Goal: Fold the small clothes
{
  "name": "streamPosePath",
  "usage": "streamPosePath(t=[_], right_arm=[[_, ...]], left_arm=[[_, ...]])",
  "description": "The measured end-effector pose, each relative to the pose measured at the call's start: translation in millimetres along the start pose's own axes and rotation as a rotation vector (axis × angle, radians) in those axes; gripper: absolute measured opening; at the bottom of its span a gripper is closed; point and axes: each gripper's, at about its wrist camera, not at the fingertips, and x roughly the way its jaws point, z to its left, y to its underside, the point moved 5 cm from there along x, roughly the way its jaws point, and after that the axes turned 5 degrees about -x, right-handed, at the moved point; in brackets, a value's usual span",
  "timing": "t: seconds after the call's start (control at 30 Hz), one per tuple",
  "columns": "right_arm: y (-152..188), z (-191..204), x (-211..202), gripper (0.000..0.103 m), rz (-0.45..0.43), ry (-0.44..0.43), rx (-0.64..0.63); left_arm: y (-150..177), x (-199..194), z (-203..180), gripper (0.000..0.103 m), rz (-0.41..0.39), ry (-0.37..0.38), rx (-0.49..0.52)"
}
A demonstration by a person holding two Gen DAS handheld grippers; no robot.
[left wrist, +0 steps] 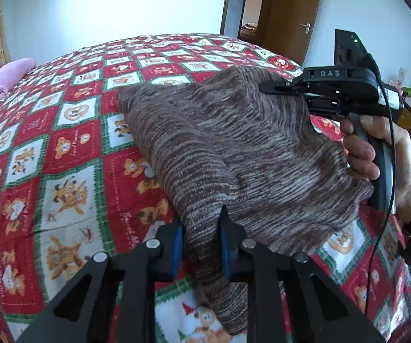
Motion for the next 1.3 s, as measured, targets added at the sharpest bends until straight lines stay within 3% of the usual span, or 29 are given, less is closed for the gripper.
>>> streamPosePath(t=[0.23,0.63,1.3], right_arm=[[9.5,39.3,-13.0,0.012,-0.005,-0.027,-0.046],[46.9,100.6,-6.0,0.012,0.024,-0.123,-0.069],[91.8,231.4,61.8,0.012,0.12,-0.279,-0.17]], left_arm=[[8.4,-34.0,-0.5,0.021,-0.024,-0.009,0.011],[41.5,-89.6,32.9,0.021,-0.052,-0.068,-0.027],[93.4,-167.6,111.8,0.021,-0.126,-0.196,-0.159]])
